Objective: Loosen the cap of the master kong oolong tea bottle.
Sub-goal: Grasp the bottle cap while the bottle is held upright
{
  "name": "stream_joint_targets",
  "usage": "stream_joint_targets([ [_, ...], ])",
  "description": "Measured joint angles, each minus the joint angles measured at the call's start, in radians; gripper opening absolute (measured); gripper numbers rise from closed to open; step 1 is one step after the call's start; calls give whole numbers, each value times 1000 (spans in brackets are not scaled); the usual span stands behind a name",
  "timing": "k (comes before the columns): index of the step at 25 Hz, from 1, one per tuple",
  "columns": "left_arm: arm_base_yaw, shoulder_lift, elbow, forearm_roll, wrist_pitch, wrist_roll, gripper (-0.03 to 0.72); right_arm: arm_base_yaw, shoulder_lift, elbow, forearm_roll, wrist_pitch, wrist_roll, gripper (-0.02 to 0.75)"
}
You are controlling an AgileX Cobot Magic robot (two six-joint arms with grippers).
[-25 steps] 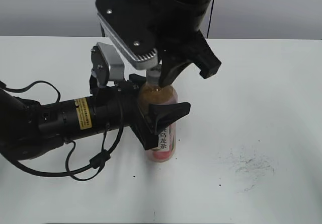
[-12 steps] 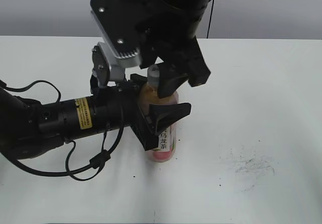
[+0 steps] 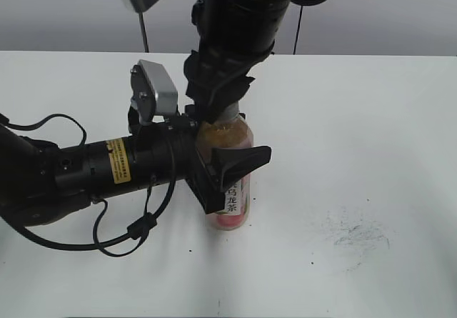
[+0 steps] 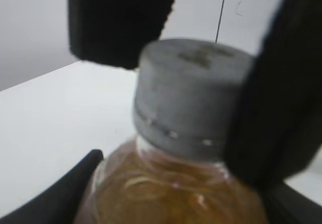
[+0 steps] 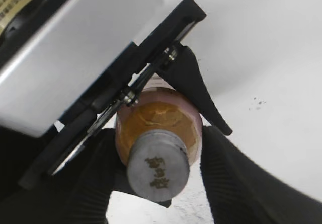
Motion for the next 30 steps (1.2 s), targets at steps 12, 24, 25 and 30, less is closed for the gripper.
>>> stream_joint_targets([
  [12,0,0,0,0,0,0,448,0,0,16,-36,0,287,386],
  [24,0,0,-2,2,4,-1,448,1,-32,35,-24,-4,283,286],
  [25,0,0,-2,3,4,-1,448,1,-32,38,-24,-5,283,295],
  [30,0,0,-2,3,4,-2,448,1,-32,50,-24,-3,281,316],
])
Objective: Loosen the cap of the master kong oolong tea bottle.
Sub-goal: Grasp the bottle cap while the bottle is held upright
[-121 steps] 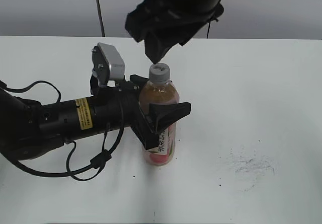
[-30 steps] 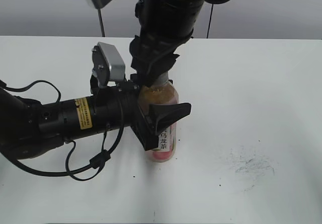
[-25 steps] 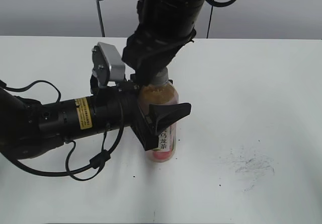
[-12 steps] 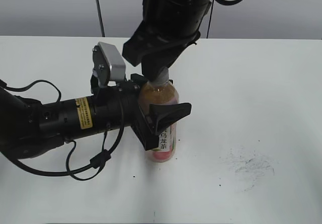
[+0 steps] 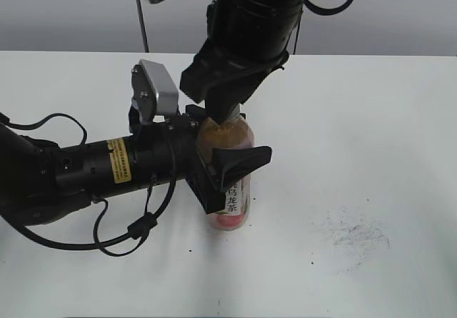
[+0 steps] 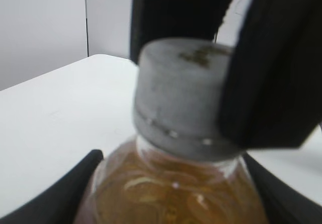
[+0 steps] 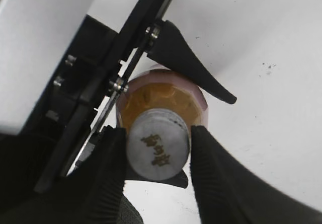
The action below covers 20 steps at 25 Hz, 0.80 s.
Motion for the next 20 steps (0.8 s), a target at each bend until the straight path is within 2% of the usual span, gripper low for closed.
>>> stream_joint_targets([
  [4,0,0,0,0,0,-1,448,0,0,0,0,0,-5,316],
  [7,0,0,0,0,0,-1,448,0,0,0,1,0,-30,273],
  [10,0,0,0,-1,0,-2,448,0,0,0,1,0,-78,273],
  [14,0,0,0,-2,0,-2,448,0,0,0,1,0,-235,273],
  [20,0,0,0,5,0,-1,448,0,0,0,1,-2,-590,272],
])
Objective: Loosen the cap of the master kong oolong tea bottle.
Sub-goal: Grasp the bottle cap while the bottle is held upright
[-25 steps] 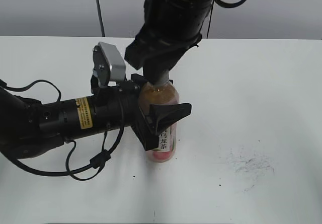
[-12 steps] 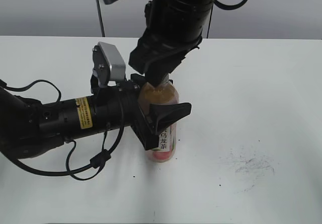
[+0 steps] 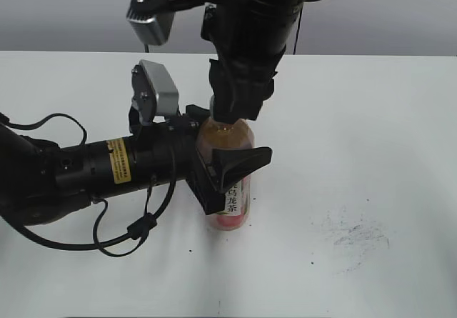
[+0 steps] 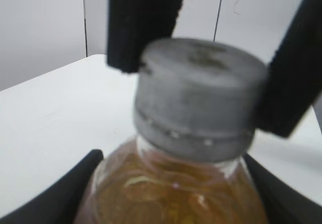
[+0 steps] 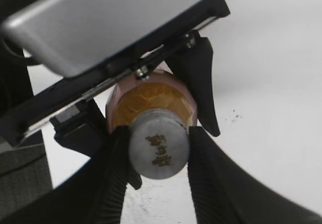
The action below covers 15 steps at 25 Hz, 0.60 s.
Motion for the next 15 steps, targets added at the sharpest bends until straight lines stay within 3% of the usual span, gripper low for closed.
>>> stream_joint_targets([
  [8,0,0,0,7,-1,6,448,0,0,-1,0,0,-548,272],
  [15,-1,0,0,10,-1,9,448,0,-2,-1,2,-1,-1168,272],
])
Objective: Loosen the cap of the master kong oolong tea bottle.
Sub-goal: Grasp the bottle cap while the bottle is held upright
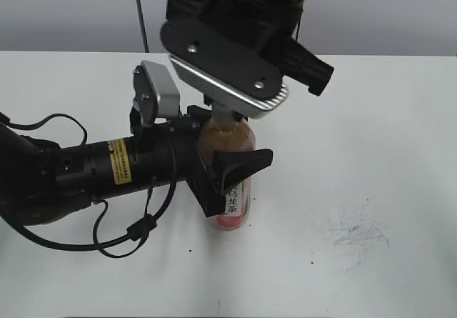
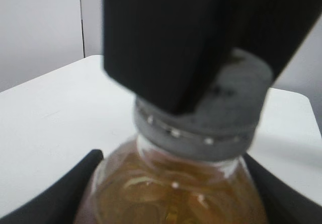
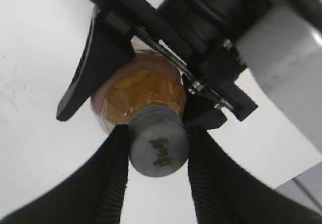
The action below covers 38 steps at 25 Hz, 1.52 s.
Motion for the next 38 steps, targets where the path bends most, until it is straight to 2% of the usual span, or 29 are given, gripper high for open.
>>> stream_joint_targets([
  [3,0,0,0,0,0,0,448,0,-1,0,1,-1,-157,272],
  [6,0,0,-1,-1,0,0,448,0,-1,0,-7,-1,-190,272],
  [10,0,0,-1,0,0,0,448,0,-1,0,-16,-2,-62,272],
  [12,0,0,-2,0,1,-1,448,0,-1,0,-20,-1,79,285],
  [13,0,0,-2,0,1,-2,448,0,-1,0,-25,-1,143,330],
  [16,0,0,-2,0,1,-6,448,0,-1,0,-39,-1,425,526],
  [18,0,0,-2,0,1,-6,448,0,-1,0,-48,-1,623,566],
  [24,0,0,-2,0,0,-7,448,0,-1,0,-11,0,1200,499],
  [28,0,0,-2,3,0,-7,448,0,-1,0,68,0,1447,458],
  [33,0,0,-2,15,-3,0,448,-3,-1,0,65,-4,1643,407],
  [38,0,0,-2,10,-3,-4,448,-3,-1,0,45,-1,1740,396],
])
